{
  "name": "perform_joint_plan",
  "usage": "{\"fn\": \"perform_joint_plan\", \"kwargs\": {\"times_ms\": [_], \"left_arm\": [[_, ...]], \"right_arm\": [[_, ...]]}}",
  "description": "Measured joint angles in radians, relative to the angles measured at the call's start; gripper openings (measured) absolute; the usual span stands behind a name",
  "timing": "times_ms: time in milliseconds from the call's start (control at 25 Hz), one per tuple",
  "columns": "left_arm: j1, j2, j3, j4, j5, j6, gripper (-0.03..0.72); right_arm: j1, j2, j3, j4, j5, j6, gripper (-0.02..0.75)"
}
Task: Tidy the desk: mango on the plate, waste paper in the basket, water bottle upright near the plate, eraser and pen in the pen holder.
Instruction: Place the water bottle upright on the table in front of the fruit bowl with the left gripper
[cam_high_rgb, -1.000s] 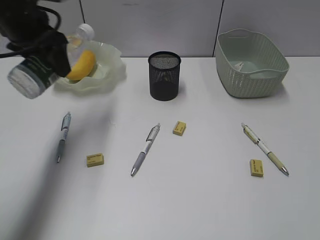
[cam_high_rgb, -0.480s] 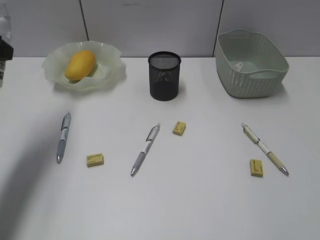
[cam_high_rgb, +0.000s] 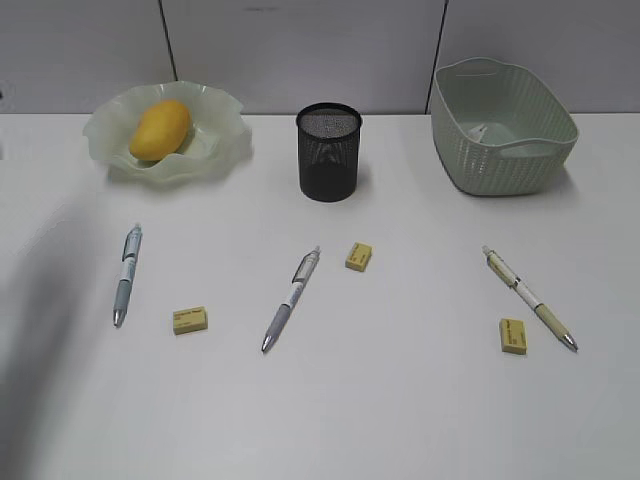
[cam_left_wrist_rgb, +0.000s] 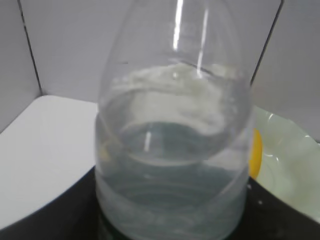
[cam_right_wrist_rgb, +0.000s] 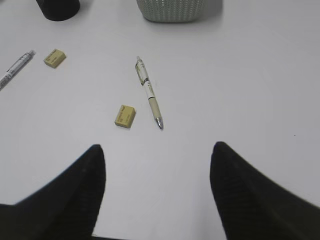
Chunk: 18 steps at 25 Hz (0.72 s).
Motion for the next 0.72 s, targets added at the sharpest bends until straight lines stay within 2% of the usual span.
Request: {"fn": "perform_joint_plan", "kwargs": {"times_ms": [160,280,440,560,720], "left_arm": [[-0.046,0.132,0.000,0.033,-0.152,-0.012,0.477],[-0.059,0.243,0.000,0.065,-0.252,-0.113,0.477],[-0.060,0.398,0.000,0.189,-0.489,-0.259,0.477],[-0.060,0.506,-0.001,0.287,-0.686,-0.300,0.477],[-0.061,0.614,-0.004,0.335,-0.727,-0.311,0.477]], "right_arm": [[0.000,0.000,0.000,0.000,0.000,0.000,0.520],[0.000,0.000,0.000,0.000,0.000,-0.010,0.520],[0.000,0.000,0.000,0.000,0.000,-0.010,0.520],[0.000,0.000,0.000,0.000,0.000,-0.010,0.520],[0.000,0.000,0.000,0.000,0.000,-0.010,0.520]]}}
